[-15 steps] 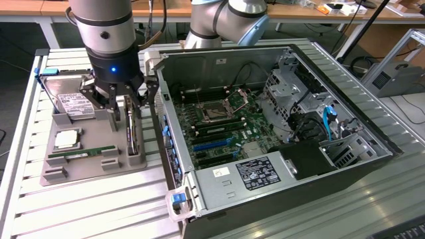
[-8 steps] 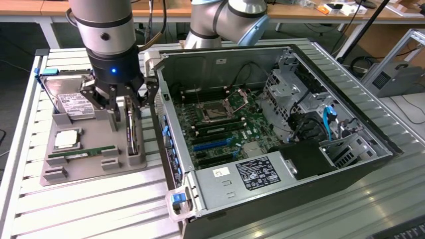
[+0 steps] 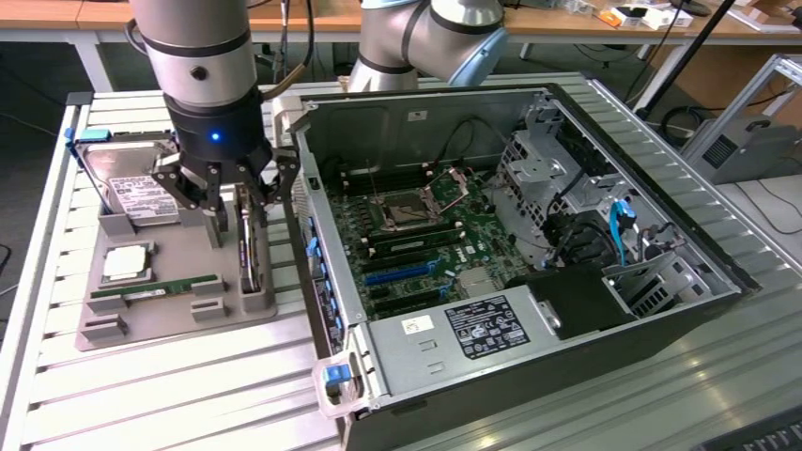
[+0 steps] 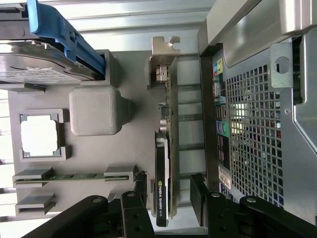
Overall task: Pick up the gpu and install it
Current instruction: 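Pick up the gpu and move the gpu toward the slot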
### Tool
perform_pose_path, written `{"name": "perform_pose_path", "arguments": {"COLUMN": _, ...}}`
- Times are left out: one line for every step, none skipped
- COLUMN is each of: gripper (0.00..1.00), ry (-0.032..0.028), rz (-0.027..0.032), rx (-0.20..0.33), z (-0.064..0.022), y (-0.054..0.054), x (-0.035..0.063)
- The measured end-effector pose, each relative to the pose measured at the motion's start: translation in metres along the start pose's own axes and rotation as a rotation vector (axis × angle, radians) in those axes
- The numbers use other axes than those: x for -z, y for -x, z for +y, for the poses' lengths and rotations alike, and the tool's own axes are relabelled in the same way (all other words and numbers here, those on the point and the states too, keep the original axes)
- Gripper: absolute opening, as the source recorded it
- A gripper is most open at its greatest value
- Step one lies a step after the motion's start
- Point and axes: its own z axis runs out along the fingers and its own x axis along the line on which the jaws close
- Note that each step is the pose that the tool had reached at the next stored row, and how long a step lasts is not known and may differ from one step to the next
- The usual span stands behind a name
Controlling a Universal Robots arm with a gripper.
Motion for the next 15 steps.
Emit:
{"name": "perform_pose_path", "arguments": {"gripper": 0.48, "ry": 0.0000, "rz": 0.0000, "rx": 0.000, "z": 0.0000, "y": 0.0000, "x": -0.0003}}
{"name": "perform_pose_path", "arguments": {"gripper": 0.48, "ry": 0.0000, "rz": 0.0000, "rx": 0.000, "z": 0.0000, "y": 0.0000, "x": -0.0005}}
{"name": "perform_pose_path", "arguments": {"gripper": 0.48, "ry": 0.0000, "rz": 0.0000, "rx": 0.000, "z": 0.0000, "y": 0.0000, "x": -0.0009}}
{"name": "perform_pose_path", "arguments": {"gripper": 0.48, "ry": 0.0001, "rz": -0.0001, "rx": 0.000, "z": 0.0000, "y": 0.0000, "x": -0.0011}}
{"name": "perform_pose_path", "arguments": {"gripper": 0.48, "ry": 0.0000, "rz": 0.0000, "rx": 0.000, "z": 0.0000, "y": 0.0000, "x": -0.0014}}
{"name": "perform_pose_path", "arguments": {"gripper": 0.48, "ry": 0.0000, "rz": 0.0000, "rx": 0.000, "z": 0.0000, "y": -0.0001, "x": -0.0017}}
{"name": "perform_pose_path", "arguments": {"gripper": 0.48, "ry": 0.0000, "rz": 0.0000, "rx": 0.000, "z": 0.0000, "y": 0.0000, "x": -0.0019}}
{"name": "perform_pose_path", "arguments": {"gripper": 0.48, "ry": 0.0000, "rz": 0.0000, "rx": 0.000, "z": 0.0000, "y": -0.0001, "x": -0.0022}}
{"name": "perform_pose_path", "arguments": {"gripper": 0.48, "ry": 0.0000, "rz": 0.0000, "rx": 0.000, "z": 0.0000, "y": -0.0001, "x": -0.0025}}
{"name": "perform_pose_path", "arguments": {"gripper": 0.48, "ry": 0.0000, "rz": 0.0000, "rx": 0.000, "z": 0.0000, "y": -0.0001, "x": -0.0027}}
{"name": "perform_pose_path", "arguments": {"gripper": 0.48, "ry": 0.0000, "rz": 0.0000, "rx": 0.000, "z": 0.0000, "y": -0.0001, "x": -0.0030}}
{"name": "perform_pose_path", "arguments": {"gripper": 0.48, "ry": 0.0000, "rz": 0.0000, "rx": 0.000, "z": 0.0000, "y": -0.0001, "x": -0.0032}}
{"name": "perform_pose_path", "arguments": {"gripper": 0.48, "ry": 0.0000, "rz": 0.0000, "rx": 0.000, "z": 0.0000, "y": -0.0001, "x": -0.0035}}
{"name": "perform_pose_path", "arguments": {"gripper": 0.48, "ry": 0.0000, "rz": 0.0000, "rx": 0.000, "z": 0.0000, "y": -0.0001, "x": -0.0037}}
{"name": "perform_pose_path", "arguments": {"gripper": 0.48, "ry": 0.0000, "rz": 0.0000, "rx": 0.000, "z": 0.0000, "y": -0.0001, "x": -0.0040}}
